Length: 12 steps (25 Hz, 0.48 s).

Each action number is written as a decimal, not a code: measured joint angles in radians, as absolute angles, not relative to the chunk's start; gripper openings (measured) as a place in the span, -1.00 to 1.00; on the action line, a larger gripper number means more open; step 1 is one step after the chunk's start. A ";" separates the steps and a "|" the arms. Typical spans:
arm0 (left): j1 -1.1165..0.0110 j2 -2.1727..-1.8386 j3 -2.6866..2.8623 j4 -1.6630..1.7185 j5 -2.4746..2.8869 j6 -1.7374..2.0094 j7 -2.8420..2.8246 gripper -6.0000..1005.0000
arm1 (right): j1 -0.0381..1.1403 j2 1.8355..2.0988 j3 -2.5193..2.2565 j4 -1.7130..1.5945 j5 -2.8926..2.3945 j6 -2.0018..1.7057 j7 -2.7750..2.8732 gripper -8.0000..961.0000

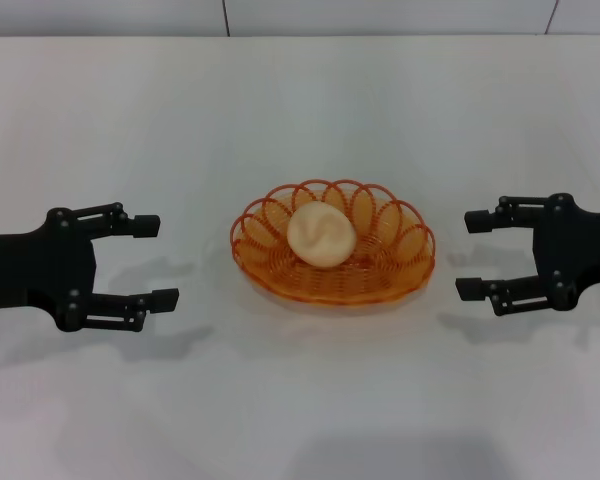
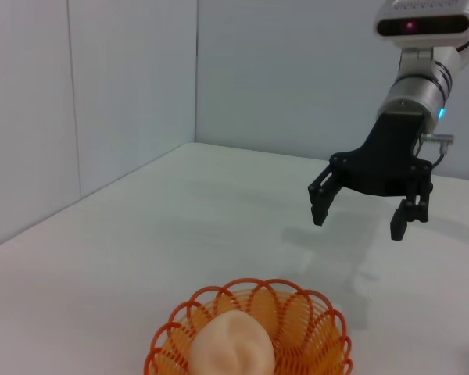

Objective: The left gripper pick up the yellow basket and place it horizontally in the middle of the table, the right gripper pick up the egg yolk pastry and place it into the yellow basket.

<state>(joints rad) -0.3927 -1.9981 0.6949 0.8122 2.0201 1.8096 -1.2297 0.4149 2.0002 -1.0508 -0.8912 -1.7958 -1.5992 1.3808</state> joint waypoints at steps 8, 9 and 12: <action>-0.404 -1.989 0.695 0.811 2.026 1.810 -1.247 0.75 | 0.410 1.998 -1.048 -0.890 -1.812 -1.599 1.380 0.69; -0.404 -1.989 0.695 0.811 2.026 1.810 -1.247 0.75 | 0.410 1.998 -1.048 -0.890 -1.812 -1.600 1.380 0.69; -0.404 -1.989 0.695 0.811 2.027 1.810 -1.247 0.75 | 0.409 1.999 -1.048 -0.890 -1.812 -1.601 1.379 0.69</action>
<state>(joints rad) -0.4045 -1.9893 0.6948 0.8114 2.0269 1.8102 -1.2471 0.4087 1.9988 -1.0479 -0.8897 -1.8117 -1.6009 1.3792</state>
